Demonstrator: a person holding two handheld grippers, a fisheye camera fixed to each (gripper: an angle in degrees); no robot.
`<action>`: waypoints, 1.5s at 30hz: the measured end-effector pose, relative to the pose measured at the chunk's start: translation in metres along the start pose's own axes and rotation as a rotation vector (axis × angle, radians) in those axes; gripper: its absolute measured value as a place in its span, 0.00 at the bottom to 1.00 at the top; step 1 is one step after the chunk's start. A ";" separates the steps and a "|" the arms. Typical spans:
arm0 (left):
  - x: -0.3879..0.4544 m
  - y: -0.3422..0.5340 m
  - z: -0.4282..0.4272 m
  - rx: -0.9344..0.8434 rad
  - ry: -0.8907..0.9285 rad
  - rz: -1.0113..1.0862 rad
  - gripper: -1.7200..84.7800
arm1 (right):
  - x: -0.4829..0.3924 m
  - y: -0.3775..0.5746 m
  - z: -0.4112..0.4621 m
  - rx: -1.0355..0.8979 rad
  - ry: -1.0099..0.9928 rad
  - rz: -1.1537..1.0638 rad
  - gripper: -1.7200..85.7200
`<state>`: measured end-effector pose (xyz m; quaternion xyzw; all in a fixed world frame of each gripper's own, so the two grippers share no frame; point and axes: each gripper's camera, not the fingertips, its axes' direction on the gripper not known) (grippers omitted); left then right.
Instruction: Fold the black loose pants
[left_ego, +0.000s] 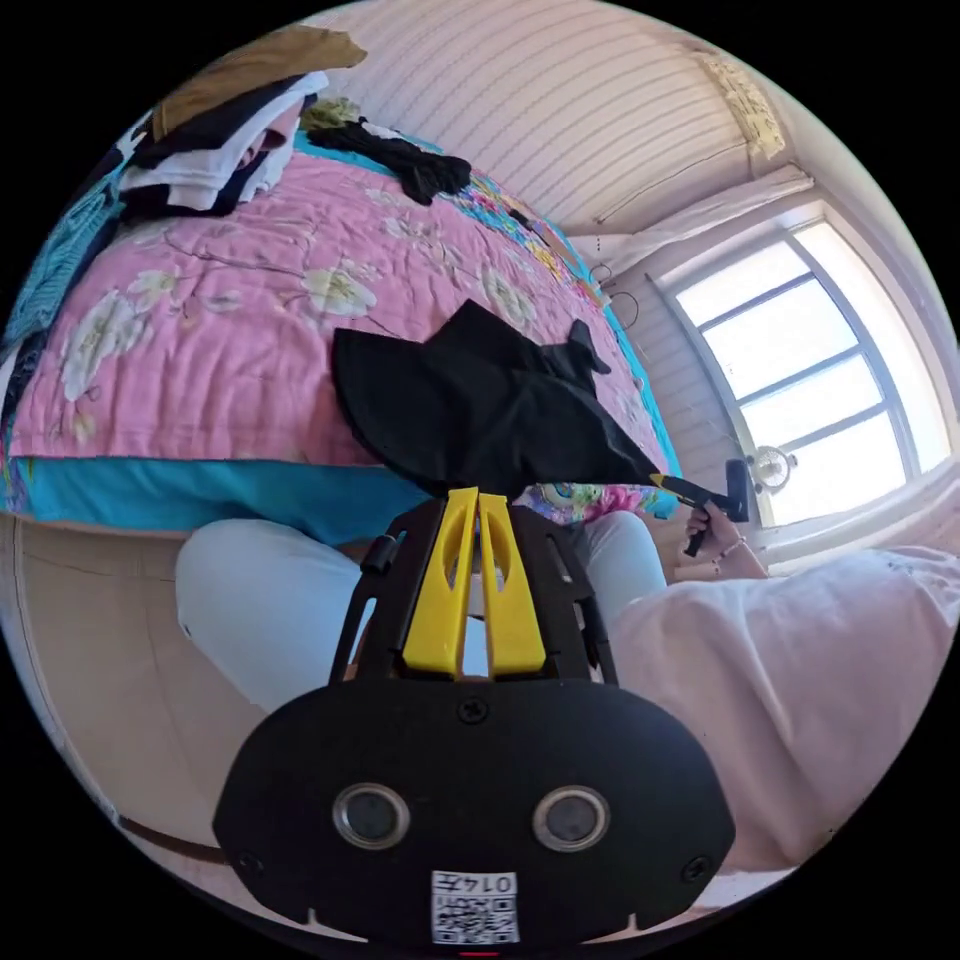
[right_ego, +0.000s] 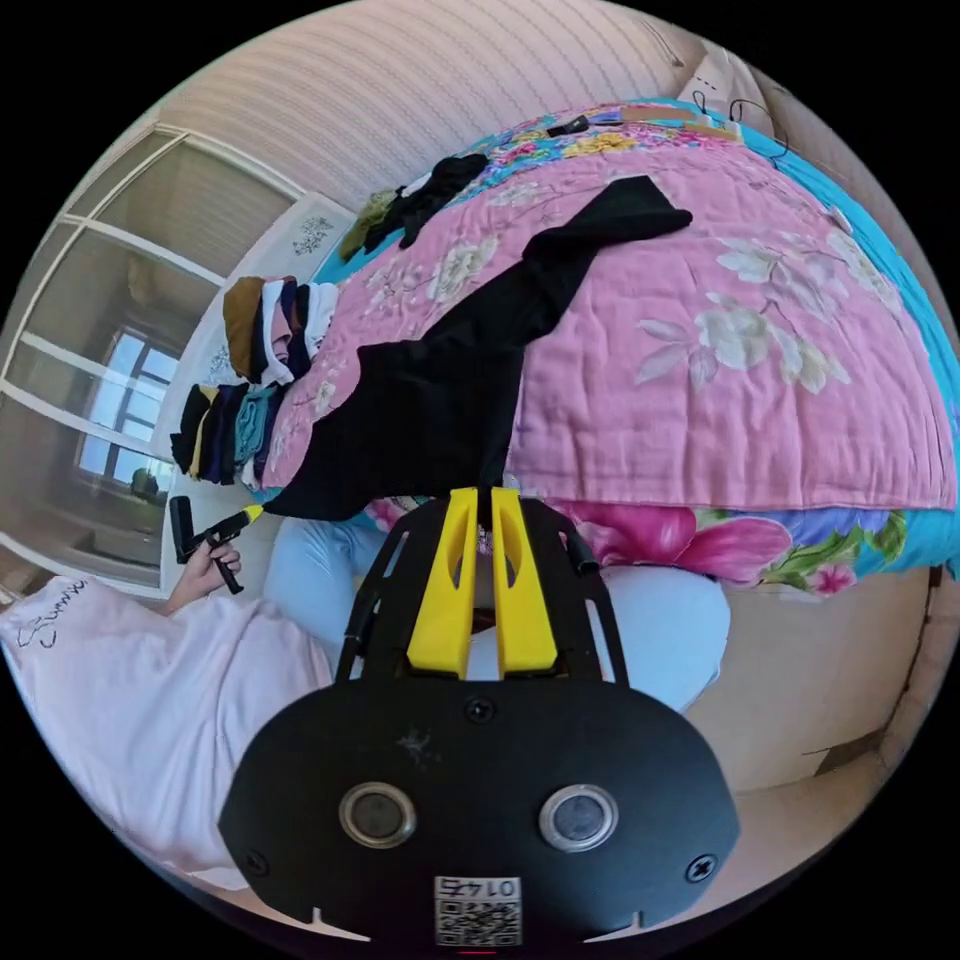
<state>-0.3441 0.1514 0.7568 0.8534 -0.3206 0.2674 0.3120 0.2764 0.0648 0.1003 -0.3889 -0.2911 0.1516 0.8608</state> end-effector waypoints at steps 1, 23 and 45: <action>0.000 0.000 0.002 -0.031 0.032 0.025 0.01 | 0.002 0.002 0.000 0.001 -0.012 0.012 0.04; -0.041 -0.030 0.032 0.113 0.008 -0.016 0.08 | -0.253 -0.113 0.214 -0.027 -0.072 -0.725 0.11; -0.015 -0.040 0.121 0.086 -0.054 0.089 0.15 | -0.159 -0.089 0.141 0.152 -0.013 -0.277 0.02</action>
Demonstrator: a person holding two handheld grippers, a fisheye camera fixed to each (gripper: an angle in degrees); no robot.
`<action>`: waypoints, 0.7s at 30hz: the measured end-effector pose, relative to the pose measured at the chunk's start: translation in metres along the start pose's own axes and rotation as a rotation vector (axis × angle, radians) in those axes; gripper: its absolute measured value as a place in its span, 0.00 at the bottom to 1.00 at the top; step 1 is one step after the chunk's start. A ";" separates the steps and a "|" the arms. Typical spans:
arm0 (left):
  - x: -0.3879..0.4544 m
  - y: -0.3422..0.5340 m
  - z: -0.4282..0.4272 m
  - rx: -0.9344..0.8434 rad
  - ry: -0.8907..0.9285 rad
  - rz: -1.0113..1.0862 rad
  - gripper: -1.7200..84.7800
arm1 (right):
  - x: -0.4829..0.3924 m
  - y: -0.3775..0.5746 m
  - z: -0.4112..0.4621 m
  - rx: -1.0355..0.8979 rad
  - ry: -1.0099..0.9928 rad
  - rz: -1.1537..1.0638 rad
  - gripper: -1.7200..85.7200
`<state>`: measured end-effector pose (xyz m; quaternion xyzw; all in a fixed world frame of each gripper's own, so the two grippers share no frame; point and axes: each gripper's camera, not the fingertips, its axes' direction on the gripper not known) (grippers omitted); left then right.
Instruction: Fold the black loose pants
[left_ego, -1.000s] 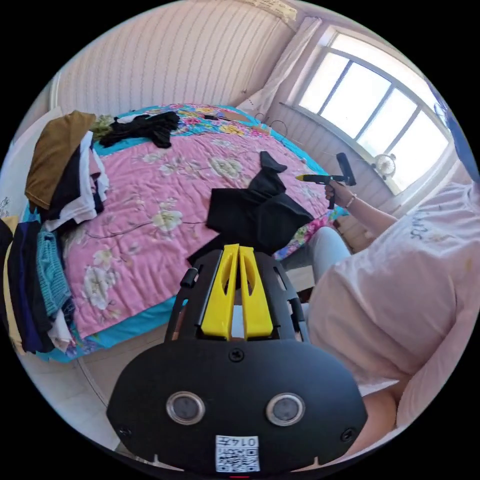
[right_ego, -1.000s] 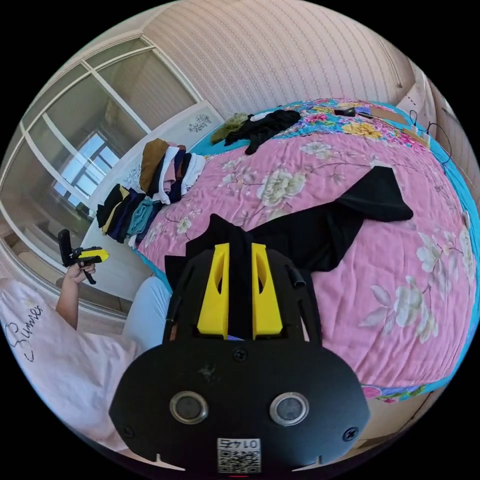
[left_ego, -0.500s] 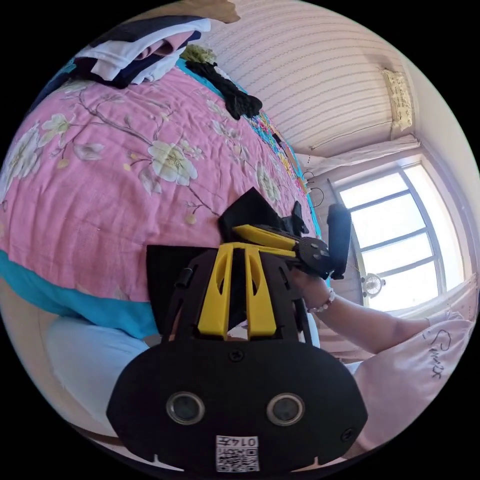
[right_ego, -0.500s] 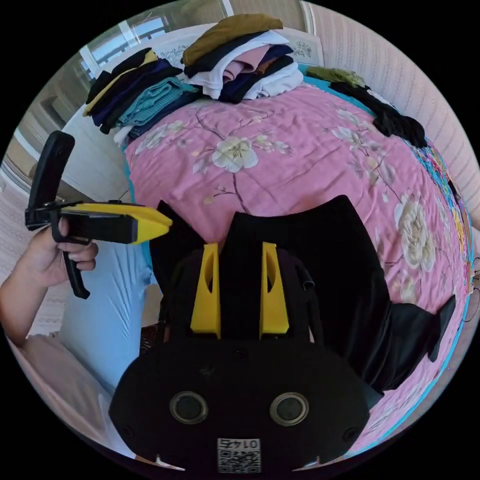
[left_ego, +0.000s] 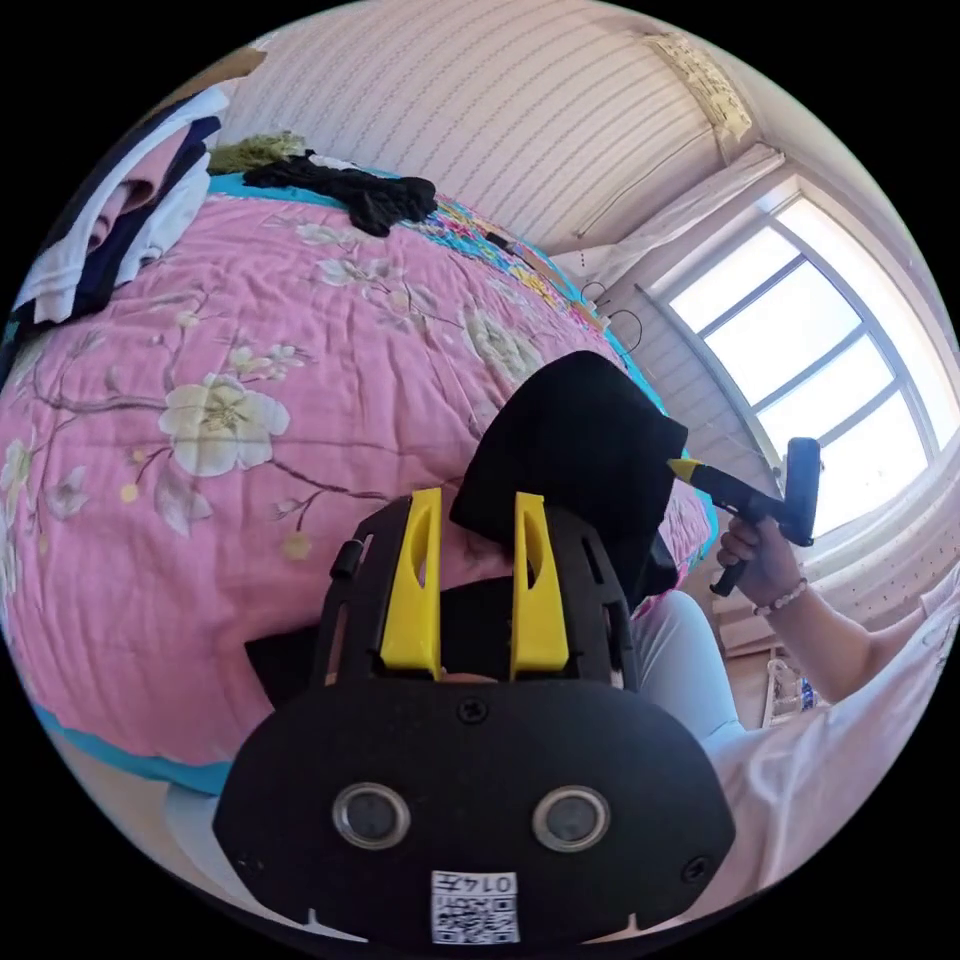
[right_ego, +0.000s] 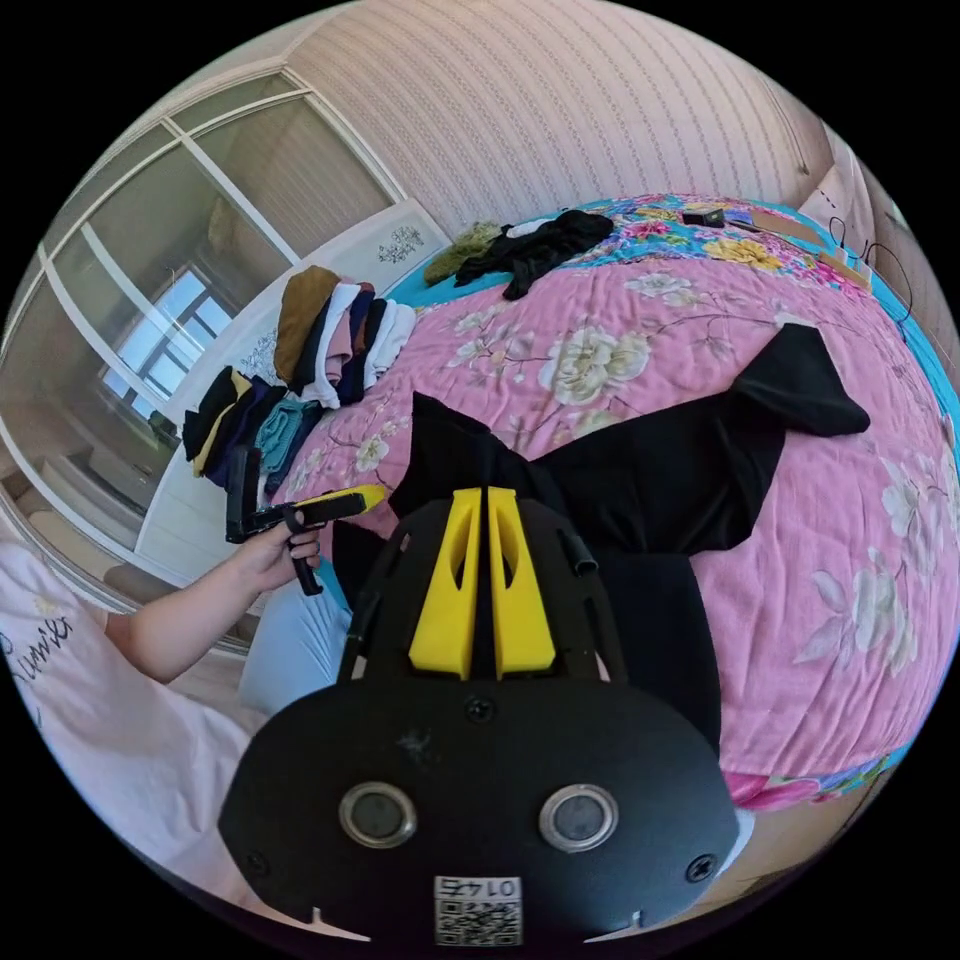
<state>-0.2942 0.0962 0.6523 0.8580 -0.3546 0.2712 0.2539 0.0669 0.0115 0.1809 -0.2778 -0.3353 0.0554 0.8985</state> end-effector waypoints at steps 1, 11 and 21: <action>0.003 -0.003 0.007 -0.024 -0.006 0.011 0.15 | 0.001 0.002 -0.004 0.002 -0.001 -0.001 0.02; 0.092 -0.020 0.011 -0.128 0.126 0.389 0.01 | 0.008 0.021 -0.068 0.141 0.155 0.033 0.02; 0.336 -0.030 0.023 -0.221 0.739 0.984 0.01 | 0.058 0.020 -0.308 0.690 0.270 0.309 0.02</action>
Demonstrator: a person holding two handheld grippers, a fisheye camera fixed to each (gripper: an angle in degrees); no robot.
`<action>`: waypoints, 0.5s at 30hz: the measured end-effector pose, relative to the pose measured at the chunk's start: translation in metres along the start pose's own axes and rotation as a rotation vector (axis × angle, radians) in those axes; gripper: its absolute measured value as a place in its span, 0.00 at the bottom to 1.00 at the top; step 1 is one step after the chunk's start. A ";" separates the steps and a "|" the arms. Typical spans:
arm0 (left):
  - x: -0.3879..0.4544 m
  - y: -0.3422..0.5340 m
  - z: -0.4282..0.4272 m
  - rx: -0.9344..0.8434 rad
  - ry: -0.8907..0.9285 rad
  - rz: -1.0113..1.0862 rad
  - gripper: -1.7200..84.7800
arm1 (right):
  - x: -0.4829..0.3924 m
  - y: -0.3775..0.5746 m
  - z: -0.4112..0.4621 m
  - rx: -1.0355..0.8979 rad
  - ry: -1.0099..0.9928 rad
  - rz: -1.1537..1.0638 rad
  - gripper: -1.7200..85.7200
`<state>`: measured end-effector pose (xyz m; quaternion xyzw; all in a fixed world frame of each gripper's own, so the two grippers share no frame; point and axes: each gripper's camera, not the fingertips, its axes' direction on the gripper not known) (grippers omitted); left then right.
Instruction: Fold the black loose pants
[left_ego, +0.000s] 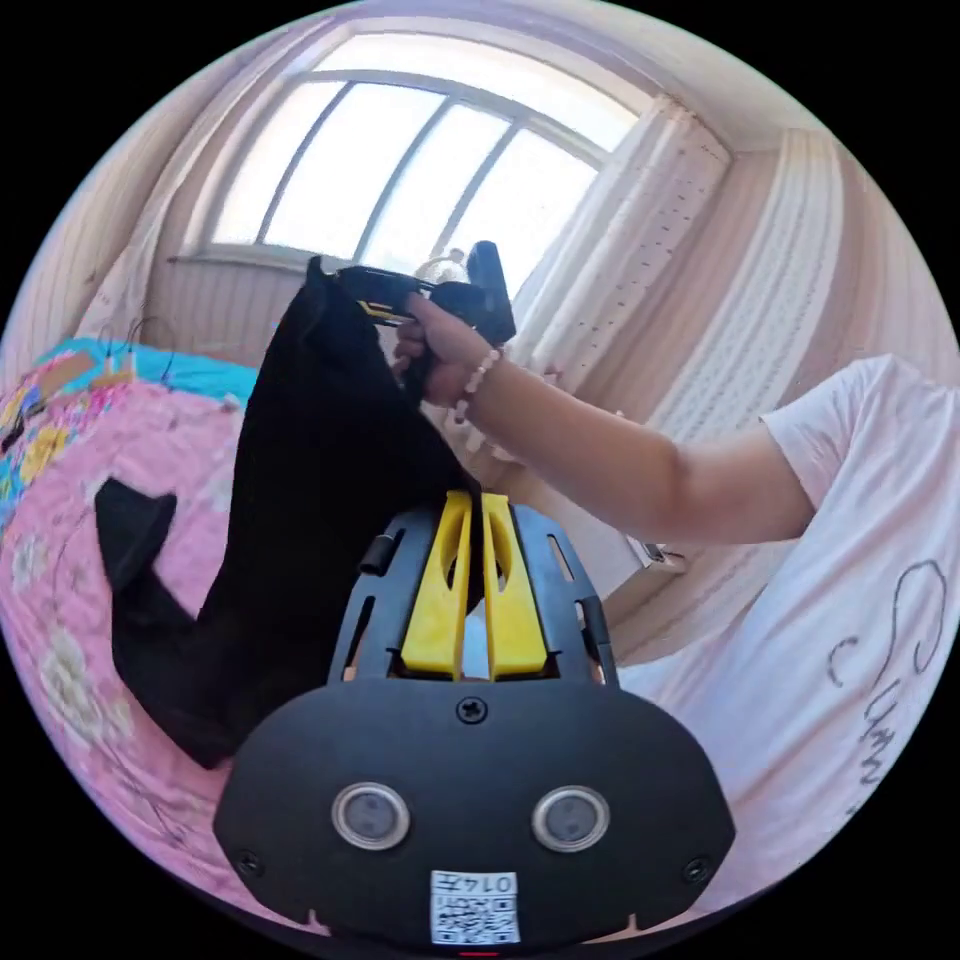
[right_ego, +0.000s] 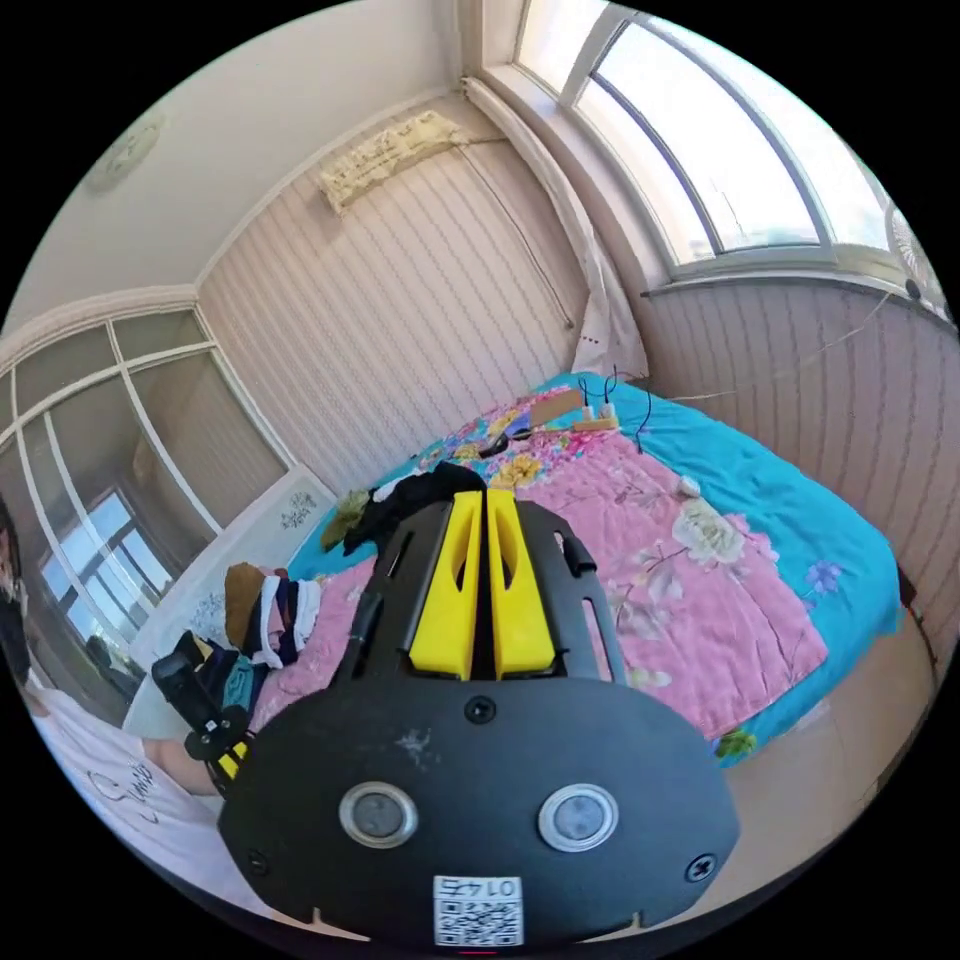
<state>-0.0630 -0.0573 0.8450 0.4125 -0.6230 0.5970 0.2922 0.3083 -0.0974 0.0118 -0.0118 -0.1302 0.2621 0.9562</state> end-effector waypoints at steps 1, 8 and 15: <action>0.007 -0.020 -0.004 0.025 0.003 0.050 0.01 | -0.010 -0.025 -0.017 0.041 0.005 -0.029 0.02; 0.099 -0.180 -0.162 0.612 0.053 0.380 0.01 | -0.298 -0.250 -0.216 0.579 -0.191 -0.628 0.02; 0.094 -0.012 -0.270 0.763 -0.369 0.147 0.01 | -0.464 -0.197 -0.040 0.157 -0.203 -0.956 0.02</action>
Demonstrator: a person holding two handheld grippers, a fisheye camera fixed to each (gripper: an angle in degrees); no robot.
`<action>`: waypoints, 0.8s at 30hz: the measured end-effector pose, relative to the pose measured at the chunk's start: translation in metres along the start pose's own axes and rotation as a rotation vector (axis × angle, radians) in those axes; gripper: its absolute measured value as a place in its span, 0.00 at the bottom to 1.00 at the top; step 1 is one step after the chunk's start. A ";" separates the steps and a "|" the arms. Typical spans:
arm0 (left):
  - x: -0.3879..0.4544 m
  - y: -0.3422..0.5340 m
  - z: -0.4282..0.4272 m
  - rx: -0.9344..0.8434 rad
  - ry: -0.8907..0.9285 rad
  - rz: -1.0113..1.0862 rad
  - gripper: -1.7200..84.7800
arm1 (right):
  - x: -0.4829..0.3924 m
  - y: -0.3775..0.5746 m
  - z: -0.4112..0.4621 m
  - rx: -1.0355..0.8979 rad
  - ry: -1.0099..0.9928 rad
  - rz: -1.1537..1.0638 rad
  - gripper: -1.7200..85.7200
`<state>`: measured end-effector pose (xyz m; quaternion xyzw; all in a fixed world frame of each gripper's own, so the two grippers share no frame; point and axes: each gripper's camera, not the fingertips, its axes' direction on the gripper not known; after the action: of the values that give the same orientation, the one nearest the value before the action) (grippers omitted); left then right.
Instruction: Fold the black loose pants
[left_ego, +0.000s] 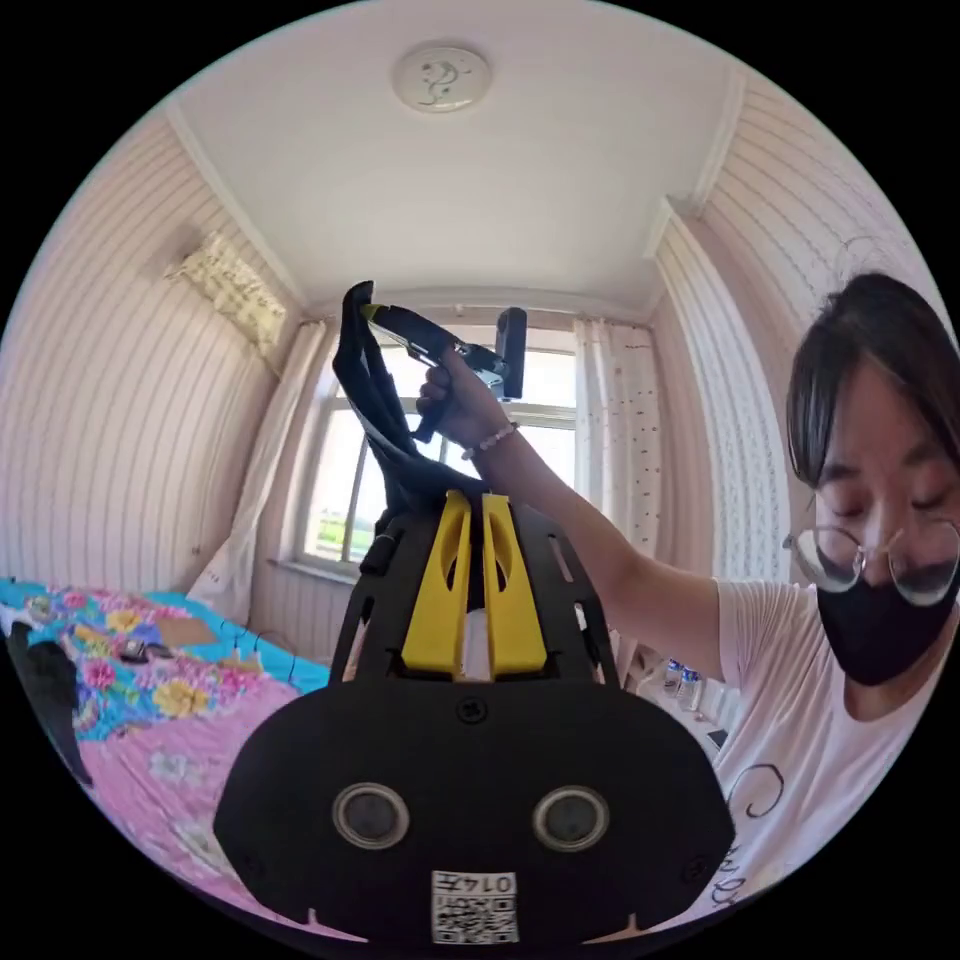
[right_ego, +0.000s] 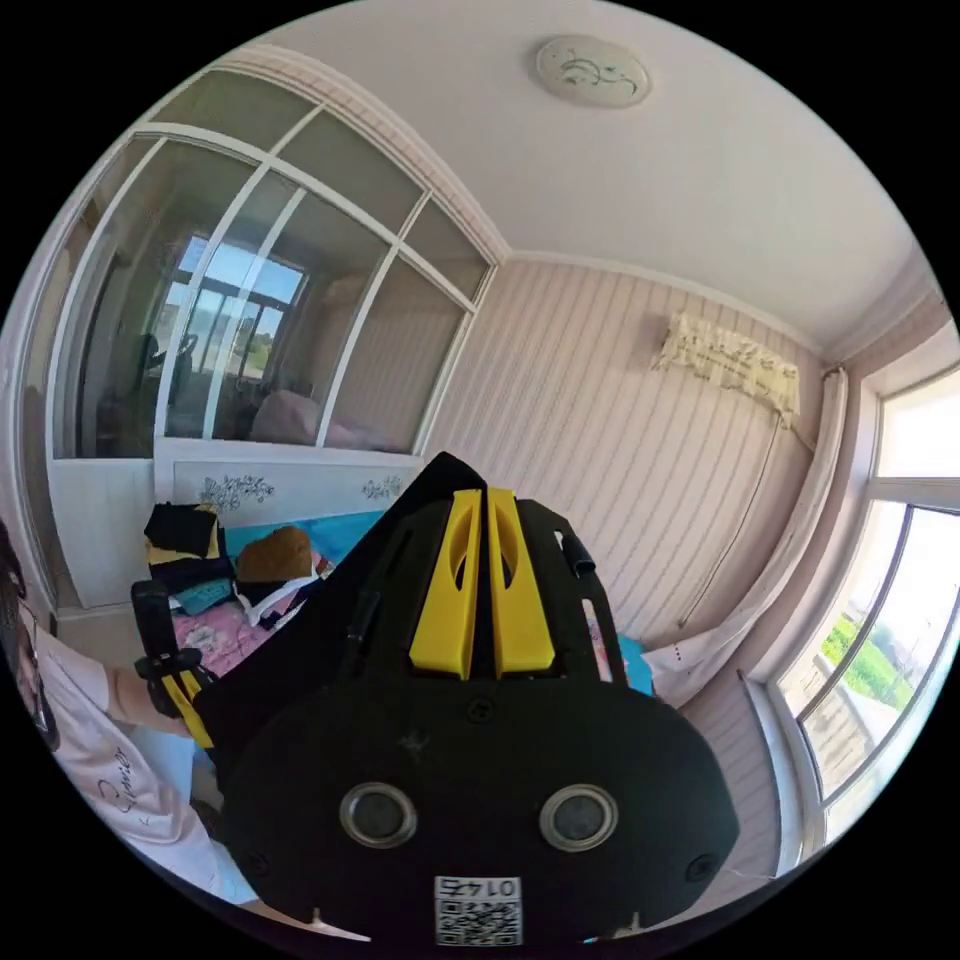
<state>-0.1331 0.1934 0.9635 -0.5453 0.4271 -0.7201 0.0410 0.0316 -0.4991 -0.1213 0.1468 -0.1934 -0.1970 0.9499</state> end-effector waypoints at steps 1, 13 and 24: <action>-0.004 0.015 -0.015 -0.026 -0.046 -0.033 0.01 | -0.010 0.013 0.028 -0.052 -0.035 -0.002 0.02; -0.026 0.348 -0.216 -0.544 -0.650 -0.900 0.01 | -0.272 0.411 0.348 -0.893 -0.500 0.034 0.02; -0.009 0.331 -0.320 -0.338 -0.858 -0.851 0.01 | -0.339 0.318 0.434 -0.798 -0.687 -0.073 0.02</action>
<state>-0.5265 0.1712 0.7252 -0.9070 0.2260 -0.3129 -0.1683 -0.3389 -0.1610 0.2692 -0.2929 -0.3984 -0.3249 0.8062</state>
